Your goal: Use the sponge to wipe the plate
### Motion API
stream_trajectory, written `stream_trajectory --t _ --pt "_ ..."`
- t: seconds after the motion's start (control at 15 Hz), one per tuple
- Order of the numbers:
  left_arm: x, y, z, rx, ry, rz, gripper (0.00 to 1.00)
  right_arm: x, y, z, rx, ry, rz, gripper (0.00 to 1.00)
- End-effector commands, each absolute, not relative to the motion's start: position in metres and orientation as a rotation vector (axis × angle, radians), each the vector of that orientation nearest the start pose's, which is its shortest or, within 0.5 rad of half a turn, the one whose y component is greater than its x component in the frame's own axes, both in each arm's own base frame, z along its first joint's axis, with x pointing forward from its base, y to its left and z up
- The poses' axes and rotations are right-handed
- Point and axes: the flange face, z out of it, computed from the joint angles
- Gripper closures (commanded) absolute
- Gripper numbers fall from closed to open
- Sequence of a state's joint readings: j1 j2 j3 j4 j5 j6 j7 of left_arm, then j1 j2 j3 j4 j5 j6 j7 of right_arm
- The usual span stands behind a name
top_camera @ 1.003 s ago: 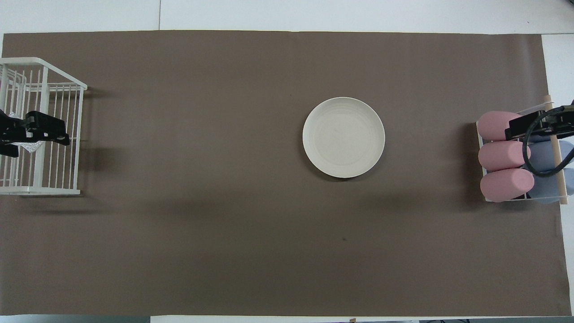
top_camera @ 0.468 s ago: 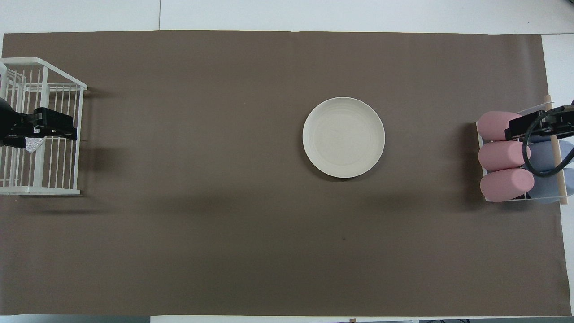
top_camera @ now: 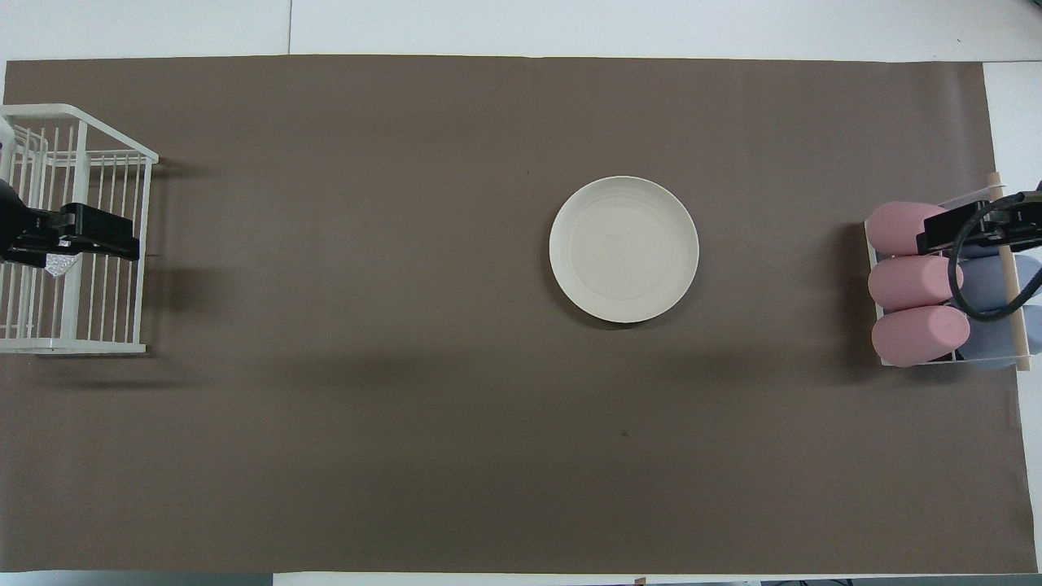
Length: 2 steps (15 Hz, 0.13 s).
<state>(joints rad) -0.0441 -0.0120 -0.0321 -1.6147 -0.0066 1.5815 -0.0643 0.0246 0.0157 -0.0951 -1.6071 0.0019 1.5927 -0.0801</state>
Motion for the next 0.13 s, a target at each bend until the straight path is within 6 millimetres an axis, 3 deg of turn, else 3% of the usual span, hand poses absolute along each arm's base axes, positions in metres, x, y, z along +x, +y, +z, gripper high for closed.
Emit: stream_trajectory --t 0.0,0.07 --pt "0.5486 -0.0398 0.613 -3.163 0.036 0.053 0.0 0.5541 -0.0374 0.6007 -3.138 -0.019 0.021 0.0" --pt "0.5478 -0.0398 0.6136 -3.163 0.036 0.055 0.0 0.5541 -0.0374 0.6007 -3.138 -0.019 0.021 0.0"
